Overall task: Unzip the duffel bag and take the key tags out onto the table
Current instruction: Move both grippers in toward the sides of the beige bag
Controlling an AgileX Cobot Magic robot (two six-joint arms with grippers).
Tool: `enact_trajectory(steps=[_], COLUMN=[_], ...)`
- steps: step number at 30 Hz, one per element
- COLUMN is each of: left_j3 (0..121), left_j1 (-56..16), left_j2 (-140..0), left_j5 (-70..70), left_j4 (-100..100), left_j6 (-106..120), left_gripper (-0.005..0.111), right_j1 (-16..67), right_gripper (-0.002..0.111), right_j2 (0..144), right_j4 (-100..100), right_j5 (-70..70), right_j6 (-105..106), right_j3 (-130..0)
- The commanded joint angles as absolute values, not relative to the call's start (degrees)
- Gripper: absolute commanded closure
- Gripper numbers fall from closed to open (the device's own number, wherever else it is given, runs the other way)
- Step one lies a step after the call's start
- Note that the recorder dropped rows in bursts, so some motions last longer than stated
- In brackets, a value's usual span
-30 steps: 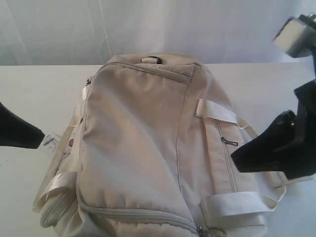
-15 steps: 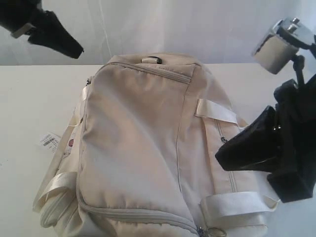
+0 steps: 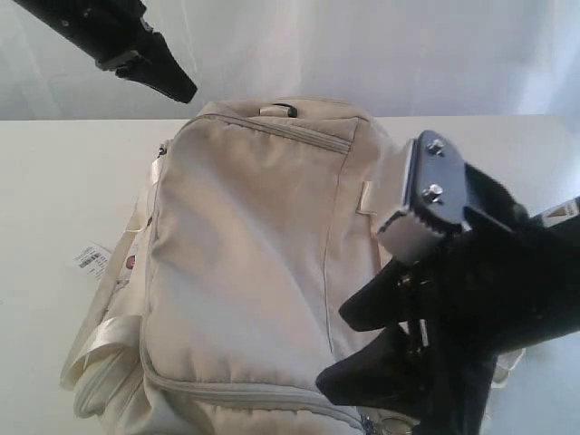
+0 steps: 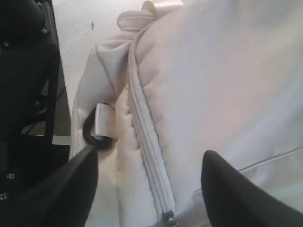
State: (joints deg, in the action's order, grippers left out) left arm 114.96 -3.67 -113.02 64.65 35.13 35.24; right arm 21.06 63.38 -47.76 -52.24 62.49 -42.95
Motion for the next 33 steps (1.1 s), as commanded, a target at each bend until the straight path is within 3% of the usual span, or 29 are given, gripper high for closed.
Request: enact_trajectory(steps=[1, 3, 12, 22, 26, 33], left_j3=[115.69, 115.69, 107.00, 56.92, 40.20, 28.91], left_j1=[-5.46, -5.31, -4.72, -4.85, -4.85, -4.85], left_j2=[-114.28, -114.11, -108.40, -73.27, -66.54, -66.41], left_j5=[65.92, 66.97, 69.96, 69.96, 67.78, 58.90], left_j4=[34.74, 34.13, 34.77, 50.13, 54.48, 64.95], left_j6=[36.06, 35.93, 31.24, 40.28, 43.36, 64.37], left_gripper=[0.052, 0.045, 0.046, 0.054, 0.043, 0.037], right_j1=[22.80, 22.80, 22.80, 22.80, 22.80, 22.80], right_gripper=[0.049, 0.049, 0.049, 0.049, 0.049, 0.049], right_j2=[66.92, 67.87, 65.11, 57.09, 56.80, 56.80], right_j4=[-47.67, -45.83, -26.86, -19.60, -20.05, -20.85], right_j5=[-48.63, -46.83, -42.69, -50.30, -49.89, -49.56], right_j6=[63.37, 62.54, 37.32, 30.13, 30.13, 29.81], right_j3=[-42.63, -42.63, -46.91, -48.17, -48.17, -48.17])
